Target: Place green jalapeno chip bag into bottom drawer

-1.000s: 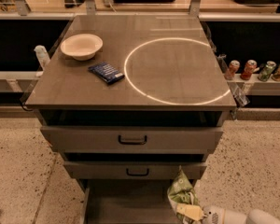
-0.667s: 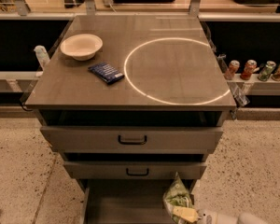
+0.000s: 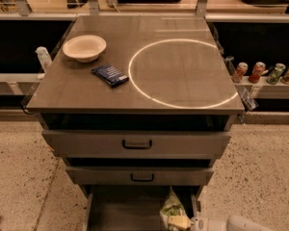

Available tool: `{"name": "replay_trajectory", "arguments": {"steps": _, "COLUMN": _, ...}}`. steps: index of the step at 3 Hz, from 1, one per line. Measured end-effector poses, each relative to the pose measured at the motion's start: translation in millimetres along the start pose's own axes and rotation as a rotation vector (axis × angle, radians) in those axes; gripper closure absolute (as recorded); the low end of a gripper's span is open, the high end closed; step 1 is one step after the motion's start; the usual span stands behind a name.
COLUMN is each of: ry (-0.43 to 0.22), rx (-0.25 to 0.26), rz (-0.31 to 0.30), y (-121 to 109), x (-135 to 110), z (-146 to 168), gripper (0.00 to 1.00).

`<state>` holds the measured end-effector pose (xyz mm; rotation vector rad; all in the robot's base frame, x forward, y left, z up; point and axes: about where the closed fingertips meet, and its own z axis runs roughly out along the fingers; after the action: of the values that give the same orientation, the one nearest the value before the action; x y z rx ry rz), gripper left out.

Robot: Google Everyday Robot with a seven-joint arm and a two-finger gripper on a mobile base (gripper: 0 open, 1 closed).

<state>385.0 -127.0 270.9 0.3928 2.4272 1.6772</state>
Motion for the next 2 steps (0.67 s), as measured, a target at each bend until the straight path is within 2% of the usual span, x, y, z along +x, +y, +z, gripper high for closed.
{"name": "replay_trajectory", "arguments": {"steps": 1, "ry": 0.079, "rx": 0.13, "rz": -0.019, "y": -19, "x": -6, "z": 28, "gripper": 1.0}}
{"name": "replay_trajectory", "arguments": {"steps": 2, "ry": 0.15, "rx": 0.217, "rz": -0.06, "y": -22, "x": -1, "z": 45, "gripper": 1.0}}
